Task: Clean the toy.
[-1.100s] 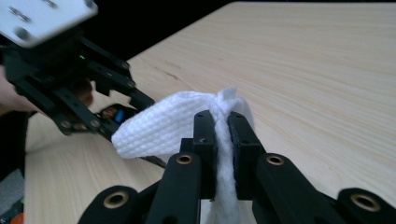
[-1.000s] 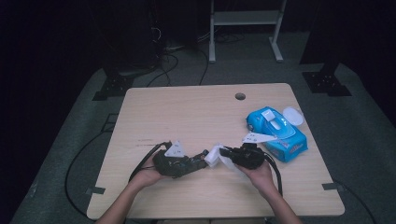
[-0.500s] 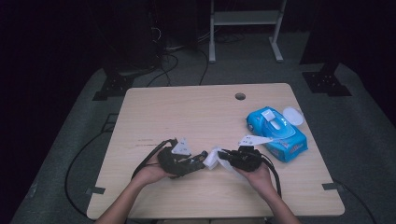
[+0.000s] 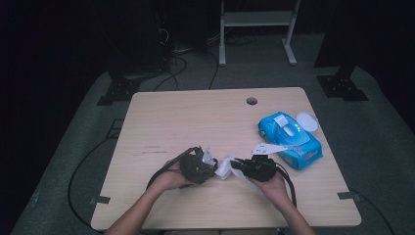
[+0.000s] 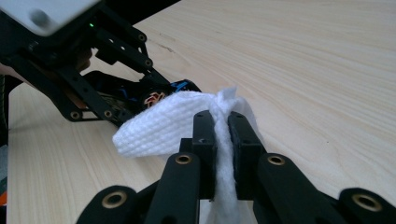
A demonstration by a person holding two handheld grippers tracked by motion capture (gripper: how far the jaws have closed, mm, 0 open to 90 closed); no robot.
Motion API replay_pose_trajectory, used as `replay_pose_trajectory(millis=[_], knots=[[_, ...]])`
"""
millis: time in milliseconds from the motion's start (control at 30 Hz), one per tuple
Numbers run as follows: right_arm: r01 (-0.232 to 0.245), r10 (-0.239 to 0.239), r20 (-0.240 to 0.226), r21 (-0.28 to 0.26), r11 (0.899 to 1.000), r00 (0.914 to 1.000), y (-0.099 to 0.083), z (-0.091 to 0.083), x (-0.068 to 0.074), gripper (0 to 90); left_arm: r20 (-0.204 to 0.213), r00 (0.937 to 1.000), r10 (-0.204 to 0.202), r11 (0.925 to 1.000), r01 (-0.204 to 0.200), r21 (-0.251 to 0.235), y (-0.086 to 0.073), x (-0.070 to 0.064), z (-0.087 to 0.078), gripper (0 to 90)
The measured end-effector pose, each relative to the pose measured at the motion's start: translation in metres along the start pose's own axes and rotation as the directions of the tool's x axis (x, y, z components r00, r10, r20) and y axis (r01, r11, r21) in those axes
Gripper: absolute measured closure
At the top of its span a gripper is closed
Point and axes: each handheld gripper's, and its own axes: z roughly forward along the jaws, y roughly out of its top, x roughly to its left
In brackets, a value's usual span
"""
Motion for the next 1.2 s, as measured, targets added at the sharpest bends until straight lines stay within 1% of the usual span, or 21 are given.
replay_pose_trajectory(millis=[33, 133, 200, 233, 267, 300, 433, 467, 533, 600, 700, 733, 800, 867, 933, 967, 1000, 1033, 1067, 1133, 1200], knots=[[0.002, -0.002, 0.0, 0.006, 1.0, 1.0, 0.0, 0.0, -0.001, 82.2, -0.004, 1.0, 0.004, 0.9997, -0.004, -0.024, -0.001, -0.001, -0.002, 57.0], [-0.006, 0.007, -0.013, 0.02, 1.0, 0.9999, -0.001, 0.003, -0.001, 82.4, -0.036, 0.9987, 0.037, 0.997, -0.039, -0.066, -0.005, -0.004, -0.004, 57.2], [0.0, 0.001, -0.021, 0.026, 1.0, 0.9998, -0.001, 0.004, 0.001, 82.4, -0.027, 0.9995, 0.018, 0.995, -0.021, -0.097, -0.006, -0.004, -0.007, 57.3], [-0.002, 0.003, -0.028, 0.023, 1.0, 0.9996, -0.001, 0.005, 0.003, 82.4, -0.023, 0.9995, 0.02, 0.9927, -0.022, -0.119, -0.007, -0.004, -0.008, 57.2], [-0.002, 0.003, -0.028, 0.023, 1.0, 0.9996, -0.001, 0.005, 0.003, 82.4, -0.023, 0.9995, 0.02, 0.9927, -0.022, -0.119, -0.007, -0.004, -0.008, 57.2], [0.006, -0.005, -0.036, 0.015, 1.0, 0.9993, 0.001, 0.005, 0.006, 82.4, -0.015, 0.9997, 0.019, 0.987, -0.022, -0.159, -0.007, -0.006, -0.012, 57.2], [0.028, -0.03, -0.056, -0.034, 0.999, 0.998, 0.01, -0.001, 0.014, 82.5, 0.004, 0.9998, 0.017, 0.9775, -0.016, -0.21, -0.005, -0.009, -0.016, 57.1], [0.042, -0.044, -0.059, -0.049, 0.998, 0.9972, 0.014, -0.005, 0.018, 82.5, 0.004, 0.9998, 0.017, 0.9775, -0.016, -0.21, -0.005, -0.009, -0.016, 57.1], [0.081, -0.083, -0.043, -0.056, 0.995, 0.9956, 0.02, -0.009, 0.025, 82.5, 0.007, 0.9996, 0.027, 0.9755, -0.024, -0.219, -0.001, -0.013, -0.014, 57.1], [0.099, -0.103, -0.056, -0.07, 0.993, 0.9932, 0.023, -0.011, 0.032, 82.6, 0.006, 0.9994, 0.033, 0.9735, -0.031, -0.227, 0.001, -0.015, -0.014, 57.1], [0.145, -0.148, -0.056, -0.058, 0.988, 0.9874, 0.024, -0.01, 0.042, 82.5, 0.005, 0.9996, 0.027, 0.966, -0.025, -0.257, 0.005, -0.017, -0.016, 57.1], [0.145, -0.148, -0.056, -0.058, 0.988, 0.9874, 0.024, -0.01, 0.042, 82.5, 0.005, 0.9996, 0.027, 0.966, -0.025, -0.257, 0.005, -0.017, -0.016, 57.1], [0.136, -0.139, -0.039, -0.075, 0.988, 0.9895, 0.025, -0.013, 0.039, 82.5, 0.005, 0.9998, 0.02, 0.9612, -0.018, -0.275, 0.005, -0.017, -0.019, 57.1], [0.115, -0.116, -0.008, -0.084, 0.99, 0.9932, 0.025, -0.018, 0.03, 82.7, 0.009, 0.9999, 0.015, 0.956, -0.011, -0.293, 0.004, -0.016, -0.021, 57.1], [0.091, -0.089, 0.027, -0.076, 0.993, 0.9956, 0.023, -0.02, 0.022, 82.8, 0.031, 0.9995, 0.005, 0.9514, 0.005, -0.308, 0.006, -0.016, -0.024, 57.1], [0.081, -0.079, 0.025, -0.076, 0.994, 0.9965, 0.023, -0.02, 0.02, 82.9, 0.046, 0.9989, 0.011, 0.9488, 0.004, -0.316, 0.007, -0.017, -0.025, 57.1], [0.072, -0.071, 0.015, -0.083, 0.994, 0.9973, 0.023, -0.02, 0.02, 83.2, 0.041, 0.999, 0.019, 0.9478, -0.005, -0.319, 0.01, -0.019, -0.025, 57.1], [0.08, -0.08, 0.009, -0.091, 0.993, 0.9968, 0.024, -0.02, 0.023, 83.2, 0.024, 0.9993, 0.027, 0.9512, -0.018, -0.308, 0.012, -0.02, -0.026, 57.0], [0.098, -0.097, 0.016, -0.099, 0.99, 0.9952, 0.027, -0.021, 0.027, 83.3, 0.014, 0.9991, 0.041, 0.9515, -0.034, -0.306, 0.013, -0.021, -0.025, 57.1], [0.112, -0.115, -0.019, -0.118, 0.987, 0.9932, 0.033, -0.023, 0.035, 83.4, 0.023, 0.9992, 0.034, 0.9483, -0.025, -0.316, 0.015, -0.021, -0.024, 57.2], [0.142, -0.146, -0.022, -0.121, 0.982, 0.989, 0.037, -0.024, 0.042, 83.3, 0.023, 0.9993, 0.03, 0.9437, -0.021, -0.33, 0.015, -0.021, -0.024, 57.2]])
